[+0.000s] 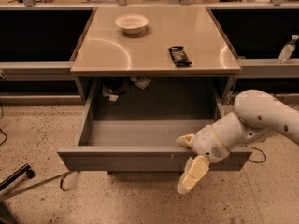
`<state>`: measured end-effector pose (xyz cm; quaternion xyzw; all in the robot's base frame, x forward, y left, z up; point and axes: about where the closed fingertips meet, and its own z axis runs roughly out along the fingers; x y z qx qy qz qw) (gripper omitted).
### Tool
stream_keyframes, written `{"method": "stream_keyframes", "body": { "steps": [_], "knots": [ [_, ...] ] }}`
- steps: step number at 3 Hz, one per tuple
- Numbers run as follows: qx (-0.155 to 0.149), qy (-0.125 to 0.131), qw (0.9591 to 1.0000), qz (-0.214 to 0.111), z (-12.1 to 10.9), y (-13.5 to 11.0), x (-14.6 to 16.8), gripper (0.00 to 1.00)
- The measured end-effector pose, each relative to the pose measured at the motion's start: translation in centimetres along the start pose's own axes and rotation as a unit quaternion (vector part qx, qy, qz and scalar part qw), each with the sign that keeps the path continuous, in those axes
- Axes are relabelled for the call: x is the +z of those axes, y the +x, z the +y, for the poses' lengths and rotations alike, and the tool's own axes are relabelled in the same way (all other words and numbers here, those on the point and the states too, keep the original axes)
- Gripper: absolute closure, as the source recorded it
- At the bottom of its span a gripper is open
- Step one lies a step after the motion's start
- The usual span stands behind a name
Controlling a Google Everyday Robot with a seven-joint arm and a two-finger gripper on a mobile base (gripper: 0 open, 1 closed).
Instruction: Open top drawer
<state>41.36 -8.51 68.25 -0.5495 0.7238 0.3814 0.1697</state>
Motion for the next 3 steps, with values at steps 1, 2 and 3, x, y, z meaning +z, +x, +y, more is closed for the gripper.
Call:
{"method": "stream_keyframes", "body": {
  "steps": [1,2,3],
  "knots": [
    [-0.003,-0.013,0.9999,-0.010,0.21,0.00,0.34,0.00],
    [-0.001,-0.024,0.9995,-0.021,0.86,-0.03,0.61,0.00],
    [-0.001,-0.024,0.9995,-0.021,0.98,-0.19,0.45,0.00]
  ]
}}
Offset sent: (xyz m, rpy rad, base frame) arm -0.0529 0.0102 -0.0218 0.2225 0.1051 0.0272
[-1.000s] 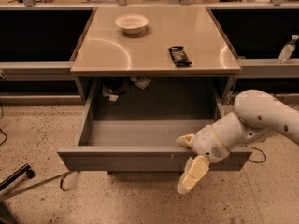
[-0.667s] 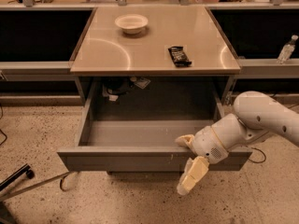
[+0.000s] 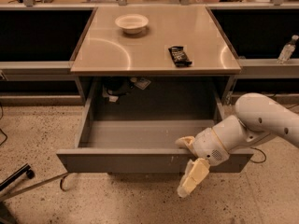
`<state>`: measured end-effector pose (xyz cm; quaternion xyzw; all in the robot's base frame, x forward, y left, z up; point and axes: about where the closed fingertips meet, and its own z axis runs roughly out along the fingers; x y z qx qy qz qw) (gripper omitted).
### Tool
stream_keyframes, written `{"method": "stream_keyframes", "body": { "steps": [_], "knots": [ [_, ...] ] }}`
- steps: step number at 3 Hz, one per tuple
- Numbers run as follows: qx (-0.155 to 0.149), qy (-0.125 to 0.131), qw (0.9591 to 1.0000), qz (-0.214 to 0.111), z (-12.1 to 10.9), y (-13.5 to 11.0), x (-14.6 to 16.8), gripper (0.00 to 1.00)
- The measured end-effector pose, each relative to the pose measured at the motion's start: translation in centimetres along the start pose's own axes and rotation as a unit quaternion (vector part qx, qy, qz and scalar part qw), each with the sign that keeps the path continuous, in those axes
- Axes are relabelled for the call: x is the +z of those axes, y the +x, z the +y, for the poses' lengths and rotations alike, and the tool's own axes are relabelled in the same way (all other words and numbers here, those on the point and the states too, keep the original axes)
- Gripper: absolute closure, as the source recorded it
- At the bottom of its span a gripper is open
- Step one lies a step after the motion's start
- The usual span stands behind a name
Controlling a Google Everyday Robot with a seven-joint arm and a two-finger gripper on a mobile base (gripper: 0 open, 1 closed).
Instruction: Open top drawer
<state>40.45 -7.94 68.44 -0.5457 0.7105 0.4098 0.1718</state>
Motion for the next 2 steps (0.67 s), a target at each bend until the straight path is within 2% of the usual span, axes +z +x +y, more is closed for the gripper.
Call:
{"method": "stream_keyframes", "body": {
  "steps": [1,2],
  "knots": [
    [0.005,-0.007,1.0000,-0.004,0.8,0.3,0.2,0.00],
    [0.008,-0.025,0.9995,-0.016,3.3,0.3,0.5,0.00]
  ]
}}
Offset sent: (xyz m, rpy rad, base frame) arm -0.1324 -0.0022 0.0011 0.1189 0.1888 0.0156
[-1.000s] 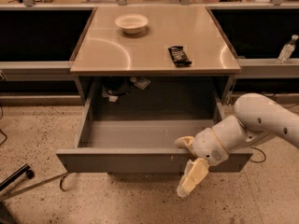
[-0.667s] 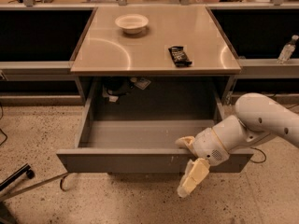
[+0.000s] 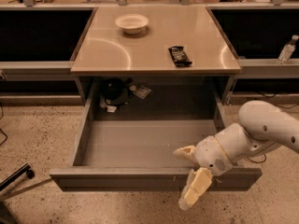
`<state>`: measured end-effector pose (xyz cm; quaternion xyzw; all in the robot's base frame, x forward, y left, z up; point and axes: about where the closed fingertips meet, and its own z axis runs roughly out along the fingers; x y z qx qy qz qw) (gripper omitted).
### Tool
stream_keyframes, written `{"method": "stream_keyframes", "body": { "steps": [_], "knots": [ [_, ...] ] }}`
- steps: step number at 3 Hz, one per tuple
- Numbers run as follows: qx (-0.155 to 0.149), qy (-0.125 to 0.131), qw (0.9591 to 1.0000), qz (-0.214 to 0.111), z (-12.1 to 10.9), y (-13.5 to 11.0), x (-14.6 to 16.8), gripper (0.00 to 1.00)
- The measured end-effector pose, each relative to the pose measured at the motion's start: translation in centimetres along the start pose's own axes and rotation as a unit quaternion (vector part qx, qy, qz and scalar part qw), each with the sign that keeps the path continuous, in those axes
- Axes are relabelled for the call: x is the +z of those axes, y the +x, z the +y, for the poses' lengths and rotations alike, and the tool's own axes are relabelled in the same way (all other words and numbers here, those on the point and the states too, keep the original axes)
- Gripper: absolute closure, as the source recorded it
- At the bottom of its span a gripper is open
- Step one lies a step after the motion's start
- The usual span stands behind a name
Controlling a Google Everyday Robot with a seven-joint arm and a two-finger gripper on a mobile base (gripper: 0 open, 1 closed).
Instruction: Open top drawer
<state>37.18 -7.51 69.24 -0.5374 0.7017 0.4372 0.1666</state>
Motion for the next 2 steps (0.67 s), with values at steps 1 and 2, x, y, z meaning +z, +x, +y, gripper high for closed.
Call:
{"method": "stream_keyframes", "body": {
  "steps": [1,2],
  "knots": [
    [-0.001,-0.003,1.0000,0.001,0.1,0.0,0.2,0.00],
    [0.011,-0.022,0.9996,-0.013,3.7,1.3,0.9,0.00]
  ]
}}
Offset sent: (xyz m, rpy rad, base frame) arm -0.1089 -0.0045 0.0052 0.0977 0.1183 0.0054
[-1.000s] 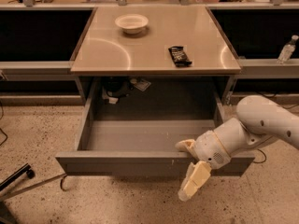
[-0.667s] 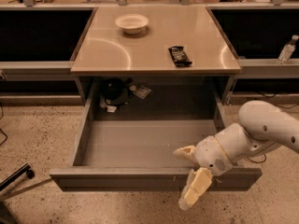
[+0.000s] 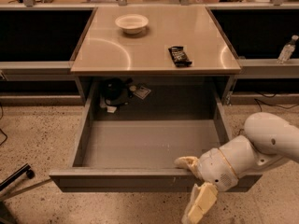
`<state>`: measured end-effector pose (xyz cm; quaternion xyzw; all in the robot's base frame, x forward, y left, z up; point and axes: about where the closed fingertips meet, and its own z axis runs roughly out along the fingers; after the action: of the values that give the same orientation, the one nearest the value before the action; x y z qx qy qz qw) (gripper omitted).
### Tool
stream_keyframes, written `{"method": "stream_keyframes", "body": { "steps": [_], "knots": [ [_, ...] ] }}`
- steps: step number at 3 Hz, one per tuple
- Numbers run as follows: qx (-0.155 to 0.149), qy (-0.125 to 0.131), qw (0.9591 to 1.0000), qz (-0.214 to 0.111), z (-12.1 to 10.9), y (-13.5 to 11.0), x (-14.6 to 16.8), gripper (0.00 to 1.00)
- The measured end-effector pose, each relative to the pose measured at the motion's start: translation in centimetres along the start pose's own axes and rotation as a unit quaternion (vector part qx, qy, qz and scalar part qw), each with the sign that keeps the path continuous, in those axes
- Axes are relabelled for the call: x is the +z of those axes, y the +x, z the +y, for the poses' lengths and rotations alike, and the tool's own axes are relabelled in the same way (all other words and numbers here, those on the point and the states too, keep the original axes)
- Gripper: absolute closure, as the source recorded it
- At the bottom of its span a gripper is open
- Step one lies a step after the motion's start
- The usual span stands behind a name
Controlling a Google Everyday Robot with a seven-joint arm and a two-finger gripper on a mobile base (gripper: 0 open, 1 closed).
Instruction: Open top drawer
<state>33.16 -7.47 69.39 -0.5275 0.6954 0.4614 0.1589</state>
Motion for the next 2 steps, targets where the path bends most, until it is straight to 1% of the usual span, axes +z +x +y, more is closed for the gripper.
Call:
{"method": "stream_keyframes", "body": {
  "steps": [1,2],
  "knots": [
    [0.002,-0.004,1.0000,-0.003,0.6,0.1,0.2,0.00],
    [0.007,-0.009,0.9999,-0.007,2.0,-0.1,0.3,0.00]
  ]
}}
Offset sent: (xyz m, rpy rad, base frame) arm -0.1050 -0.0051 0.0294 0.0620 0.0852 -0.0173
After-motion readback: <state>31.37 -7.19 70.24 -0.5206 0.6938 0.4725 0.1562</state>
